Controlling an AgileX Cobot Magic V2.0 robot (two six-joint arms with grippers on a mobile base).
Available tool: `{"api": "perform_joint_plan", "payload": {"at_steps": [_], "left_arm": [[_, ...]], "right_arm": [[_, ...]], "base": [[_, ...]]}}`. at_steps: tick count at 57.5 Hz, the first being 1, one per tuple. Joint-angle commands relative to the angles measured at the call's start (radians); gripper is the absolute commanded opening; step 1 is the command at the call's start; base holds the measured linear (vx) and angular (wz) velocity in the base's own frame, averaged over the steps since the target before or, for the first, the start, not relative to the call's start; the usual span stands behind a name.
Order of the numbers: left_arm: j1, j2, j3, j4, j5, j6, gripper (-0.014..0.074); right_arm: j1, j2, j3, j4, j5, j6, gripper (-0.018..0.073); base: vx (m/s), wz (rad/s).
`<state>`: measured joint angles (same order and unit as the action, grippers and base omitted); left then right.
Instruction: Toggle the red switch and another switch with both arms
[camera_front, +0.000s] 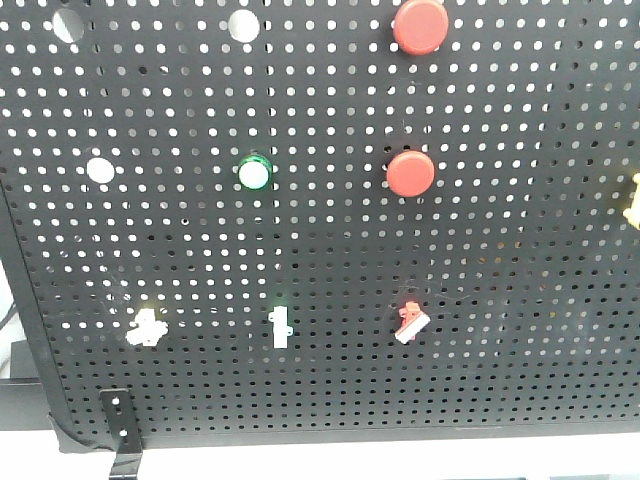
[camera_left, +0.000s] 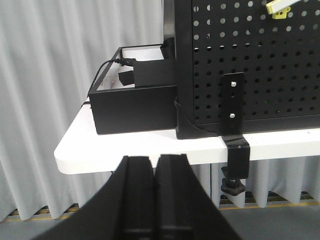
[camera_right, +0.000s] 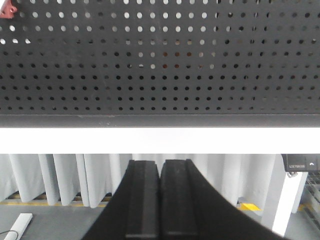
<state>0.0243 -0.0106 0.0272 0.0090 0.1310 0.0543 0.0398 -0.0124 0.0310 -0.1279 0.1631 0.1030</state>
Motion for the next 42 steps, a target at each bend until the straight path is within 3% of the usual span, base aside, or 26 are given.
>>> {"api": "perform_joint_plan", "payload": {"at_steps": [1, 42], "left_arm": [[0.002, -0.019, 0.018, -0.009, -0.076, -0.010, 0.0003], [0.002, -0.019, 0.018, -0.009, -0.076, -0.010, 0.0003]], "right_arm": [[0.004, -0.011, 0.005, -0.010, -0.077, -0.007, -0.0006], [0.004, -0.011, 0.005, -0.010, -0.077, -0.007, -0.0006]], "base": [[0.00, 0.00], [0.00, 0.00]]}}
